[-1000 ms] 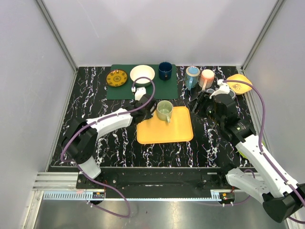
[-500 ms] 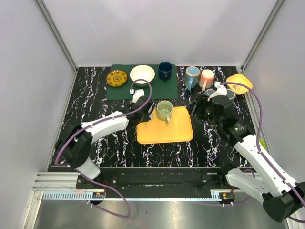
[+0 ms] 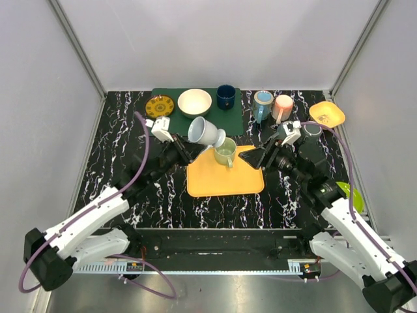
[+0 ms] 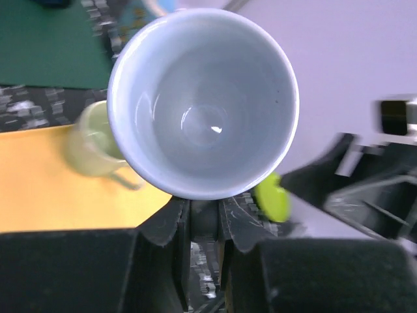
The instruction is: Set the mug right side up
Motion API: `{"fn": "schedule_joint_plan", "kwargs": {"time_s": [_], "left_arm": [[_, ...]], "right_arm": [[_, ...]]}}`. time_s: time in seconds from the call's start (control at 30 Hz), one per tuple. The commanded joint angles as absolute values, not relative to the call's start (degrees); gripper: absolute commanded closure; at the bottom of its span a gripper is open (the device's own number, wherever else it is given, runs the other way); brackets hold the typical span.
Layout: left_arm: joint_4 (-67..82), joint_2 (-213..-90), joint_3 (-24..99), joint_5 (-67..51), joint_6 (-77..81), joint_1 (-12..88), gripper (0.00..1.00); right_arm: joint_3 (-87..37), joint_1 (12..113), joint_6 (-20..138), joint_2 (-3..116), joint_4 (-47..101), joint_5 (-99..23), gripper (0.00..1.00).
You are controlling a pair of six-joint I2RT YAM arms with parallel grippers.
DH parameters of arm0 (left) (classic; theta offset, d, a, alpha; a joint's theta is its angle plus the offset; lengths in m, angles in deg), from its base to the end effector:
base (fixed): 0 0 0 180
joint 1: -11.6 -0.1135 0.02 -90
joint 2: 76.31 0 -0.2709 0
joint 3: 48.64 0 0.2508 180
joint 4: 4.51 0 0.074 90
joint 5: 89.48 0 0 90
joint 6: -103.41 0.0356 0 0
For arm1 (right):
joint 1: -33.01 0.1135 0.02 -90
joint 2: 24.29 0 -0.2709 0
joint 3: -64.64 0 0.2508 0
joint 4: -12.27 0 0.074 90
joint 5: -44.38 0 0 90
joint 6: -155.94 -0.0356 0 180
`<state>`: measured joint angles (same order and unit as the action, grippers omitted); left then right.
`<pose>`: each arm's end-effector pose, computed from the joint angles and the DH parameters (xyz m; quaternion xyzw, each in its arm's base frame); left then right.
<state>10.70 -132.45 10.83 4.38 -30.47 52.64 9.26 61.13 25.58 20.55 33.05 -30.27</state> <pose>0.1725 -0.1470 0.3305 -0.0404 0.7753 -0.4059 0.4823 0.1553 0.0937 0.3311 -0.0041 0.7653 0.4423 0.4676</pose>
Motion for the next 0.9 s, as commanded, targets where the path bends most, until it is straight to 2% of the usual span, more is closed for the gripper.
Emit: {"fn": "schedule_joint_plan", "kwargs": {"time_s": [0.0, 0.03, 0.13, 0.37, 0.87], "left_arm": [[-15.9, -129.0, 7.0, -8.5, -40.6, 51.8, 1.0], [-17.9, -129.2, 6.6, -9.7, -42.0, 51.8, 1.0], [-25.6, -130.7, 5.6, -13.1, -47.6, 51.8, 1.0], [-34.7, -131.7, 2.7, -10.9, -53.4, 52.0, 1.0], [-36.9, -134.9, 4.7, -9.5, -53.7, 57.5, 1.0]], "right_arm": [[13.5, 61.5, 9.2, 23.3, 6.9, -9.7, 0.3], [14.4, 61.5, 2.6, 24.3, -2.8, -6.4, 0.31], [15.7, 61.5, -3.7, 26.9, -12.3, -4.8, 0.32], [11.9, 61.6, -1.2, 28.9, -9.8, -4.5, 0.32], [7.4, 61.7, 0.3, 37.3, -11.8, -9.2, 0.37]]}}
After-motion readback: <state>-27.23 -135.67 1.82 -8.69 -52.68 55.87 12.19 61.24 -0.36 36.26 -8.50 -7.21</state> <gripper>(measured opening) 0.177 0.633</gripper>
